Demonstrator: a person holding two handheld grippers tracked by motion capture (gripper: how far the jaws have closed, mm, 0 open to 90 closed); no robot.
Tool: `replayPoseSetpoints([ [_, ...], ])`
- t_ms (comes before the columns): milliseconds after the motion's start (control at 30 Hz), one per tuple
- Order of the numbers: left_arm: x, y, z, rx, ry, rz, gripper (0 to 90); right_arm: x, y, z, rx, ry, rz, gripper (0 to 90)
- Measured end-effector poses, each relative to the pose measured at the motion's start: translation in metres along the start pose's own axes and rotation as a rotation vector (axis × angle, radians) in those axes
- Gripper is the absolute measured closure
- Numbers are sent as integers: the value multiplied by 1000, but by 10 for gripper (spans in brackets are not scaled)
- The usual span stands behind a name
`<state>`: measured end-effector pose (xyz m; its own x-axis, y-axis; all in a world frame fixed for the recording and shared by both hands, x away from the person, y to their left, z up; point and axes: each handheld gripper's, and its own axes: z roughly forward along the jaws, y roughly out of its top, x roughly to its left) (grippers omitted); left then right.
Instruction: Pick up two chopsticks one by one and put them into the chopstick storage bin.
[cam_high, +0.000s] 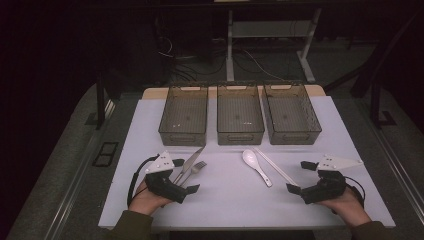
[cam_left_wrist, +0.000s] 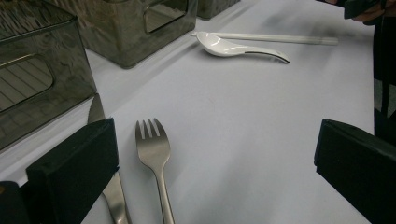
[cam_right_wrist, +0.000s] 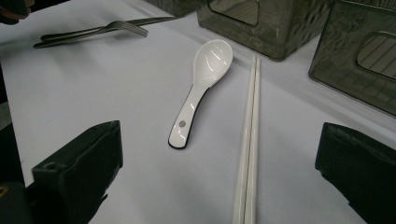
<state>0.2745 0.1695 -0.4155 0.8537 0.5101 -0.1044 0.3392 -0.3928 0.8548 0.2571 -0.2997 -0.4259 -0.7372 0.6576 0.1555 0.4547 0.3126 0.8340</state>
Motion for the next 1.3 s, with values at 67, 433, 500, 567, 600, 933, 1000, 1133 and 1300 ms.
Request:
replayPoseSetpoints([
  [67, 0, 0, 1, -1, 0, -2, 0, 0, 0, 0, -2, 2, 0, 7],
  [433, -1, 0, 3, 14, -2, 0, 0, -2, 6, -4, 37, -37, 2, 7],
  [500, -1, 0, 2, 12, 1, 1, 0, -2, 8, -4, 45, -49, -3, 7],
  [567, -2, 0, 2, 9, 2, 2, 0, -2, 9, -4, 48, -54, -3, 8],
  [600, -2, 0, 2, 10, 3, 5, 0, -2, 10, -4, 53, -59, -7, 8],
  [933, -1, -1, 2, 14, -3, 1, 0, -14, 12, 1, 150, -114, 15, 189],
  [1000, -1, -1, 2, 14, -4, 1, 0, -18, 10, 2, 190, -120, 28, 282],
  [1133, -2, -1, 3, 16, -5, 5, 0, -21, 7, 3, 233, -117, 25, 407],
  [1300, -2, -1, 3, 15, -8, 4, 0, -20, 6, 4, 261, -115, 8, 523],
])
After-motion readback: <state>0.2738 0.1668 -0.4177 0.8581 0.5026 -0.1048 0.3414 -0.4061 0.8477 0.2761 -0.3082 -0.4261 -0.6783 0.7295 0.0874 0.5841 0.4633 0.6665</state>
